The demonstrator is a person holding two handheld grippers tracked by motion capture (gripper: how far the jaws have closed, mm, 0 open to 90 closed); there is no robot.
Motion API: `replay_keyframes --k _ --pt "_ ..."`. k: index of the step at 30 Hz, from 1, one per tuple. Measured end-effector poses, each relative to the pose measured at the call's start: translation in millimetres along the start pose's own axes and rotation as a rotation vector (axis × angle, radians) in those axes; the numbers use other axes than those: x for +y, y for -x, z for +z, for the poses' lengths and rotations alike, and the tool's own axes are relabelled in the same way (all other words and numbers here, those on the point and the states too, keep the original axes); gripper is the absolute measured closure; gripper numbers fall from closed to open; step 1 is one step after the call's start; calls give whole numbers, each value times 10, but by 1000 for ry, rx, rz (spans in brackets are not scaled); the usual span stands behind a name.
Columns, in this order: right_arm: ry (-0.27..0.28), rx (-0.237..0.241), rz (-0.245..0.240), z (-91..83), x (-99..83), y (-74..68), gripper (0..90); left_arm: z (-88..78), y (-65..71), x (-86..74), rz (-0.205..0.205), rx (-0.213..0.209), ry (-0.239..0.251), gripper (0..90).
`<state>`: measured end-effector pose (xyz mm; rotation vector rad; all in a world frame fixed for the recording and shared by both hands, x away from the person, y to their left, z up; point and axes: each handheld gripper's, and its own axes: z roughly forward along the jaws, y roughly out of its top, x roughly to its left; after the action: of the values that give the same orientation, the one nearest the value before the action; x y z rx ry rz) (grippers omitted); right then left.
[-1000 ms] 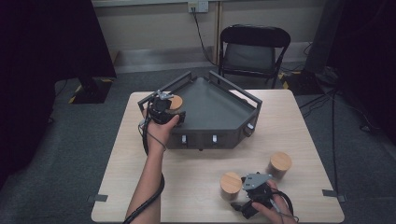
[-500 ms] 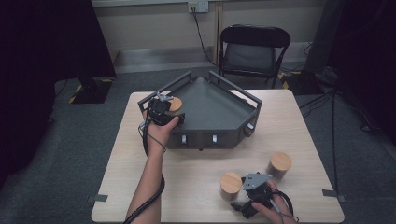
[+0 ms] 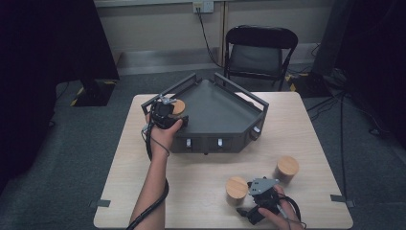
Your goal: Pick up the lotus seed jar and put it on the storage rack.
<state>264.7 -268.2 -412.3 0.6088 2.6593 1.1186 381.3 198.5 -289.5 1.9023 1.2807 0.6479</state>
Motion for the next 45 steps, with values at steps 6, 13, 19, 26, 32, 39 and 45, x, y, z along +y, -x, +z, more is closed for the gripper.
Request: replay_keyframes --k 6,13,19,26,32,39,45 --pt "0 0 0 0 0 0 0 16 5 -1 -1 4 0 257" --pt "0 0 0 0 0 0 0 29 -19 -11 -2 -2 8 257" --pt "0 0 0 0 0 -1 0 50 -22 -6 -7 1 11 257" --pt "0 0 1 0 0 -1 0 76 -26 7 -10 4 12 256" --pt "0 0 1 0 0 -1 0 89 -37 6 -15 1 16 256" --pt "0 0 0 0 0 0 0 96 -50 1 -19 -3 18 253" --pt "0 0 0 0 1 -1 0 98 -45 2 -24 -2 18 252"
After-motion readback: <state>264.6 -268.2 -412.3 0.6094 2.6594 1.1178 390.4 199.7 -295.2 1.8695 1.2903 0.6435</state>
